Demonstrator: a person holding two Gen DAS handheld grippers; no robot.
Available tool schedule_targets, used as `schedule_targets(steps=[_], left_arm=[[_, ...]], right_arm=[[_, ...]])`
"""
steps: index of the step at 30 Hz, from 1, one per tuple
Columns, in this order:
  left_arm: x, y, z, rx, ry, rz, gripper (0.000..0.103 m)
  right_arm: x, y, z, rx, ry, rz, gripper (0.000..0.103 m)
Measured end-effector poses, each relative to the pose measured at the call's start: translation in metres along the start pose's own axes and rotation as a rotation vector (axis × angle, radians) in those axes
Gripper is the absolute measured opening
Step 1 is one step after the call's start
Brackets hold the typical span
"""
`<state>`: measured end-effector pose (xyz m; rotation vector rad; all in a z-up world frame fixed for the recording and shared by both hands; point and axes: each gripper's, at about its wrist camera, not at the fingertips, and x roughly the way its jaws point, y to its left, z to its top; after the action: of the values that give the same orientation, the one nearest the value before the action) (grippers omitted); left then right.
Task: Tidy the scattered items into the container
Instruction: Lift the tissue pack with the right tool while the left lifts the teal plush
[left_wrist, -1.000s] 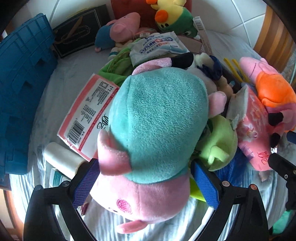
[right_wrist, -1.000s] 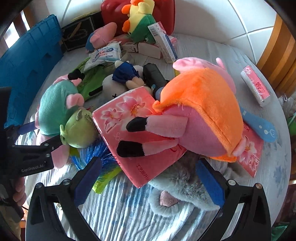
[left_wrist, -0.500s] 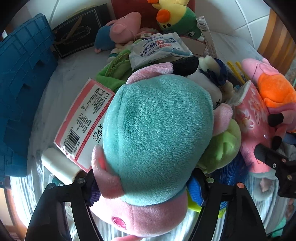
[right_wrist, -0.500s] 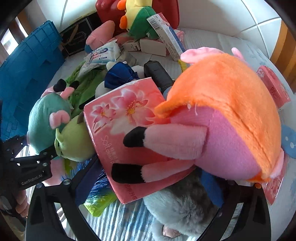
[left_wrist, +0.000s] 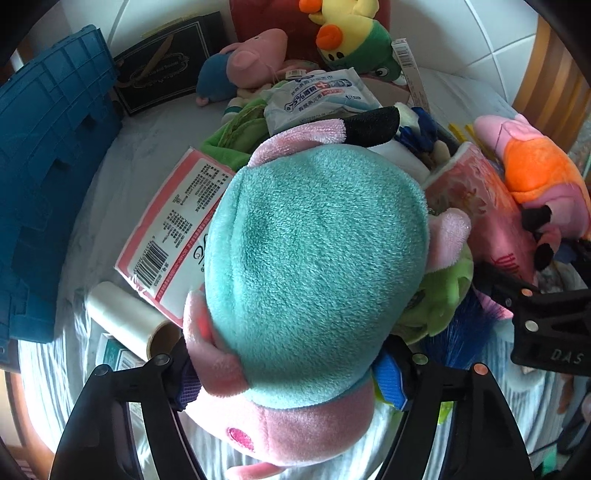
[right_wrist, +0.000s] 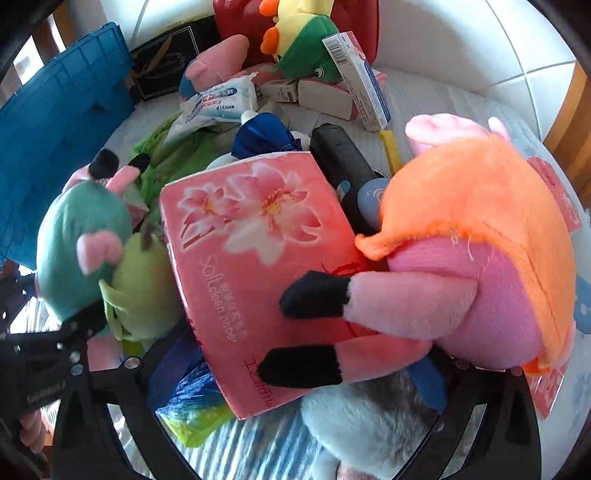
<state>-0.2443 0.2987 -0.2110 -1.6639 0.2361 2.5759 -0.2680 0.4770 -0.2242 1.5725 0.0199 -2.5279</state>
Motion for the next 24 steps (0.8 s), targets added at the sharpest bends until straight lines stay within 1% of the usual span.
schedule_targets(steps=[1, 3, 5, 6, 9, 10, 11, 12, 14, 15, 16, 19, 21, 24], left_arm=[[-0.002, 0.001, -0.001, -0.004, -0.004, 0.004, 0.074], [-0.006, 0.004, -0.005, -0.008, -0.012, 0.013, 0.074], [-0.011, 0.009, -0.009, -0.012, -0.019, 0.026, 0.074], [-0.013, 0.011, -0.008, -0.013, -0.021, 0.027, 0.074], [-0.016, 0.013, -0.004, -0.016, -0.027, 0.02, 0.074], [-0.017, 0.014, -0.003, -0.017, -0.029, 0.017, 0.074], [-0.018, 0.014, -0.001, -0.018, -0.031, 0.015, 0.074], [-0.019, 0.015, 0.0, -0.019, -0.033, 0.013, 0.074], [-0.021, 0.016, 0.003, -0.021, -0.037, 0.008, 0.074], [-0.022, 0.017, 0.004, -0.022, -0.039, 0.006, 0.074], [-0.023, 0.018, 0.006, -0.023, -0.041, 0.003, 0.074], [-0.026, 0.02, 0.01, -0.026, -0.047, -0.003, 0.074], [-0.02, 0.017, 0.014, -0.015, -0.041, -0.009, 0.074], [-0.006, 0.009, 0.019, 0.012, -0.022, -0.022, 0.074]], right_arm=[[0.001, 0.001, 0.003, -0.009, -0.008, -0.003, 0.103], [0.003, 0.001, 0.002, -0.014, 0.016, 0.024, 0.103], [-0.005, 0.008, -0.008, -0.022, 0.052, 0.079, 0.1], [-0.01, 0.012, -0.013, -0.027, 0.07, 0.106, 0.096], [-0.037, 0.031, -0.036, -0.055, 0.093, 0.216, 0.096], [-0.043, 0.034, -0.04, -0.055, 0.099, 0.239, 0.096], [-0.047, 0.034, -0.043, -0.048, 0.096, 0.227, 0.096], [-0.051, 0.031, -0.043, -0.029, 0.083, 0.196, 0.096], [-0.057, 0.016, -0.039, 0.068, 0.046, 0.141, 0.099], [-0.059, 0.007, -0.035, 0.119, 0.031, 0.134, 0.102], [-0.062, -0.001, -0.031, 0.169, 0.017, 0.127, 0.103], [-0.061, -0.008, -0.014, 0.239, 0.009, 0.1, 0.103], [-0.053, -0.008, -0.006, 0.27, 0.023, 0.072, 0.103], [-0.029, -0.007, 0.001, 0.334, 0.074, 0.044, 0.103]])
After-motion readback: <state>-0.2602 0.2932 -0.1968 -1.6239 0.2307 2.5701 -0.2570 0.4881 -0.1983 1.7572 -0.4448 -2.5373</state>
